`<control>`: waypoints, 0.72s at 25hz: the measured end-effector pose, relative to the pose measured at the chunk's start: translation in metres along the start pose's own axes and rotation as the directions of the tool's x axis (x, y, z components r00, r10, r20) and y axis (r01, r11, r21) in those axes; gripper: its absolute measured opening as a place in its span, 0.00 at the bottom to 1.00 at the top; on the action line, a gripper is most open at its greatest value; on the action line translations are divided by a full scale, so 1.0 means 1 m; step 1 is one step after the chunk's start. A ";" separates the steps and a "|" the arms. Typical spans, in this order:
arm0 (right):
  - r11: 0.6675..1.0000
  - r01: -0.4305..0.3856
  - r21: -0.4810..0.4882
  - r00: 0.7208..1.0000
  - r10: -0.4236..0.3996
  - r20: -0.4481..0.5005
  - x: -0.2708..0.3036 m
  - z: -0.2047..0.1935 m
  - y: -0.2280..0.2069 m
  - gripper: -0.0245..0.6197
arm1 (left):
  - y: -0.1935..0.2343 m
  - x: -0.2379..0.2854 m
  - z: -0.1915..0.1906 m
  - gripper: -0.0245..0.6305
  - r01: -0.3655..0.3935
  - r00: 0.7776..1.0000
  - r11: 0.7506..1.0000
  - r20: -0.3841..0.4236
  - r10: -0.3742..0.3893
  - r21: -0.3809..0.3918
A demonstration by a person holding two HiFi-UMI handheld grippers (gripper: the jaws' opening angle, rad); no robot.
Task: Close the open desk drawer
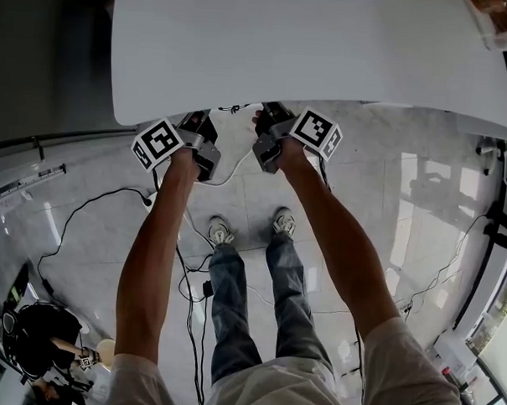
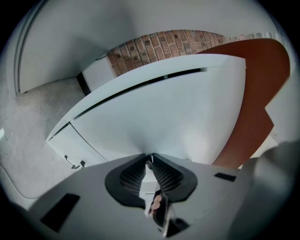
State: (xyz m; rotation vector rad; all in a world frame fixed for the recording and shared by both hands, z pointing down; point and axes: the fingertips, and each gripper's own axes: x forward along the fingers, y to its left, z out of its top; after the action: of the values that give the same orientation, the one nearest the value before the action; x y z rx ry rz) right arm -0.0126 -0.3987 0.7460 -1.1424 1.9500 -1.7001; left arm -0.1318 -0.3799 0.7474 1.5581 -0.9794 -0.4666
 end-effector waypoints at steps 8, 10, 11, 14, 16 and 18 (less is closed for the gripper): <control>0.997 0.009 0.077 1.000 -0.009 -0.012 -0.028 -0.013 -0.028 0.35 | 0.018 -0.023 -0.019 0.26 -0.019 1.000 1.000 -0.002 0.019 -0.001; 0.997 0.022 0.078 1.000 -0.020 -0.019 -0.038 -0.018 -0.034 0.35 | 0.021 -0.030 -0.026 0.26 -0.025 1.000 1.000 -0.002 0.025 -0.005; 0.997 0.026 0.076 1.000 -0.024 -0.020 -0.042 -0.019 -0.035 0.35 | 0.021 -0.032 -0.029 0.26 -0.027 1.000 1.000 -0.003 0.027 -0.003; 0.999 0.017 0.048 0.999 -0.015 -0.041 -0.050 -0.024 -0.030 0.35 | 0.016 -0.038 -0.034 0.26 -0.037 0.999 0.998 -0.005 0.038 0.043; 1.000 -0.005 0.006 0.997 0.006 -0.072 -0.055 -0.031 -0.019 0.34 | 0.010 -0.044 -0.036 0.26 -0.052 0.998 0.993 -0.012 0.054 0.102; 0.998 -0.013 -0.058 0.995 0.007 -0.098 -0.065 -0.038 -0.006 0.22 | 0.002 -0.052 -0.038 0.21 -0.064 0.998 0.985 -0.014 0.067 0.162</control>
State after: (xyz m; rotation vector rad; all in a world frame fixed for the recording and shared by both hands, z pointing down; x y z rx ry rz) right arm 0.0044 -0.3256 0.7438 -1.0867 2.0732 -1.7349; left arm -0.1335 -0.3152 0.7469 1.6656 -1.0722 -0.3321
